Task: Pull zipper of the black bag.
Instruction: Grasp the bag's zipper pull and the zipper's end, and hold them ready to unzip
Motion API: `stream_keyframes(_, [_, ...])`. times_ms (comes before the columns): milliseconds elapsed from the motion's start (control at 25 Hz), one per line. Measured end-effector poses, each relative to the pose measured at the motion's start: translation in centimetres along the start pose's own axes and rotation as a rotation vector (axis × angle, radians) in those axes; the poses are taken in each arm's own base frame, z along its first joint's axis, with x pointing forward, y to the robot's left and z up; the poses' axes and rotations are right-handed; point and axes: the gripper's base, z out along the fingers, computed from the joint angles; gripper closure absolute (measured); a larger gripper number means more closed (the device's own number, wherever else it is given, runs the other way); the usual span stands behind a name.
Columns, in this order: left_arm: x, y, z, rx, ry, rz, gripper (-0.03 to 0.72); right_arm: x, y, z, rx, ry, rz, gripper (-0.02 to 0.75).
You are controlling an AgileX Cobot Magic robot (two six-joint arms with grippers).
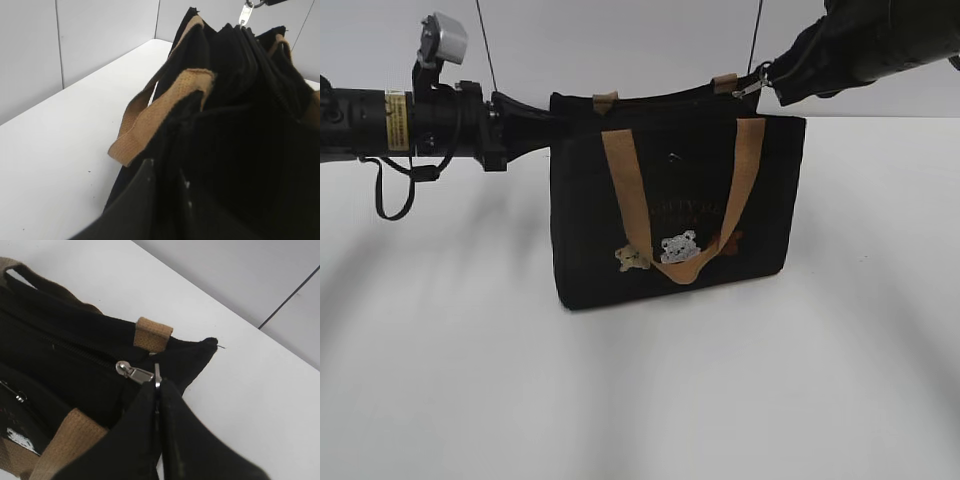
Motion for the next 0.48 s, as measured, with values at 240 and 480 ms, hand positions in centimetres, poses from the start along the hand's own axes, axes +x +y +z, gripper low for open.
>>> stream_keyframes(240, [-1.9, -0.3, -0.7, -0.04, 0.028, 0.04, 0.485, 0.0, 0.2, -0.1, -0.015, 0.009, -0.001, 0.526])
stream_keyframes(480, [-4.5, -0.4, -2.5, -0.229, 0.227, 0.066, 0.348, -0.5, 0.1, -1.2, -0.005, -0.01, -0.036, 0.418])
